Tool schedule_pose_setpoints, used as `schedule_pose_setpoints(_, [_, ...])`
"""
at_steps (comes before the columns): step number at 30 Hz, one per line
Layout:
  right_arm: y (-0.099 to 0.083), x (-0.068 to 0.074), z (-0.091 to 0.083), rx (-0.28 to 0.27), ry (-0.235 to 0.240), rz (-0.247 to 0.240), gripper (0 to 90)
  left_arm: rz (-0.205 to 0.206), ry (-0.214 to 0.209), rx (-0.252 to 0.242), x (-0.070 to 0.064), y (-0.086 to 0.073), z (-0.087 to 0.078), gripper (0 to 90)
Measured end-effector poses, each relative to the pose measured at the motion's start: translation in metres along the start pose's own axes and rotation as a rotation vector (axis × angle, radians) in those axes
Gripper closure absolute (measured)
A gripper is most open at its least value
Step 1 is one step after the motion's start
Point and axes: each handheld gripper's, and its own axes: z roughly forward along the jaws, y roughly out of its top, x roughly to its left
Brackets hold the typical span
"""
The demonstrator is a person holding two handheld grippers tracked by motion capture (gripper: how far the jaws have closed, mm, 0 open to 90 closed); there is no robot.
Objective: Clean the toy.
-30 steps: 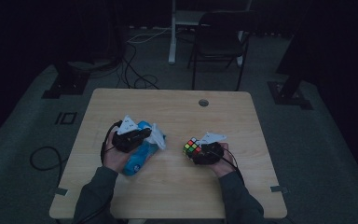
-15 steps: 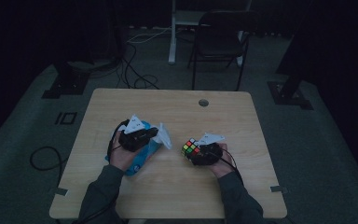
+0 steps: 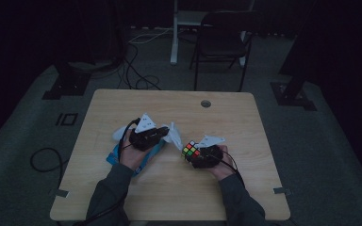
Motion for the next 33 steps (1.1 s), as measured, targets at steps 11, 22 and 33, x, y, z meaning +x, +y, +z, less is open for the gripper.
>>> schedule_pose_setpoints(11, [0.002,0.006,0.003,0.003,0.016,-0.008,33.9,0.007,-0.029,-0.020,-0.014,0.010,0.017,86.4])
schedule_pose_setpoints(22, [0.002,0.002,-0.001,-0.012,0.000,0.000,33.8,0.040,-0.091,0.060,-0.037,0.000,0.046,85.6])
schedule_pose_setpoints(33, [0.002,0.000,-0.003,-0.020,-0.012,0.002,33.9,0.032,-0.150,0.130,-0.042,-0.009,0.059,65.2])
